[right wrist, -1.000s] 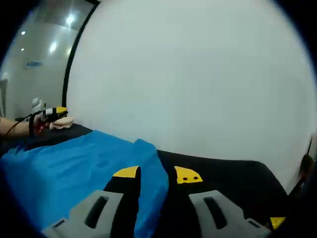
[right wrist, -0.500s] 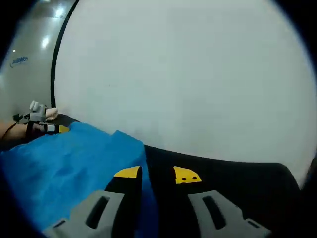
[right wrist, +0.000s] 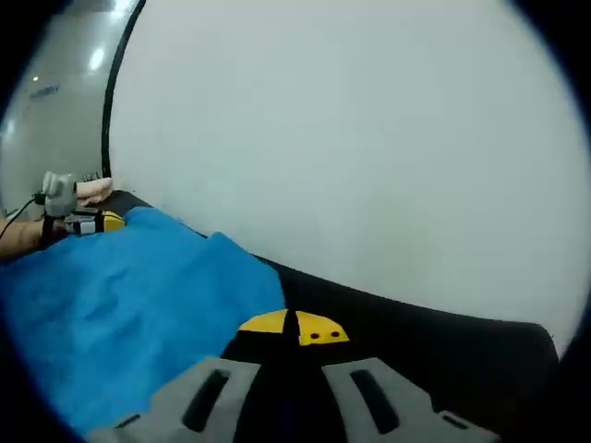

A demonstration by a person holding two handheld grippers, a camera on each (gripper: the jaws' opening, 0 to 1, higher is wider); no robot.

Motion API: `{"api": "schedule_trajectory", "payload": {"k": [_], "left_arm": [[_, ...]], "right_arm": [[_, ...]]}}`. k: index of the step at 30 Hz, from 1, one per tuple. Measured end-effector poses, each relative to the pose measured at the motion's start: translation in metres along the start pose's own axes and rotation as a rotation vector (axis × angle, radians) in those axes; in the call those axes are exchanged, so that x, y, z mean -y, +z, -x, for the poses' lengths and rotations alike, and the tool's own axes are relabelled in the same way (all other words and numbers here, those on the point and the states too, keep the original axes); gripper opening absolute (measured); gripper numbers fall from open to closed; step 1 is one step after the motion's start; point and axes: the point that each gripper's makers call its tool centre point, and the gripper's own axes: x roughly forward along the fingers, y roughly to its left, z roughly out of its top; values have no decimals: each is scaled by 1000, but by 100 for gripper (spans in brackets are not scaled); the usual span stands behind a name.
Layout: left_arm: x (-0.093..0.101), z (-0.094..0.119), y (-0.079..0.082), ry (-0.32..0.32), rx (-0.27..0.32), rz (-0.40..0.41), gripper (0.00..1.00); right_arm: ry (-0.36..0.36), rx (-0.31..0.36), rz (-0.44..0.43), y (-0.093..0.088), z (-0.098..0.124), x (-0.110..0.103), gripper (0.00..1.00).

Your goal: Spread out the cloth and fold it

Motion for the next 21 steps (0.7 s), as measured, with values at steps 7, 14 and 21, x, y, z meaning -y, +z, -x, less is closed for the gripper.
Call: {"api": "schedule_trajectory", "payload": {"k": [7, 14, 21], "left_arm": [[0, -2, 2, -18, -3, 39, 0], [-1, -6, 3, -29, -8, 72, 0], [-2, -11, 4, -32, -3, 38, 0]], "right_arm": [[19, -52, -34, -30, -1, -5, 24], [-105, -78, 201, -1, 2, 0, 0], [-154, 70, 200, 42, 51, 26, 0]]}}
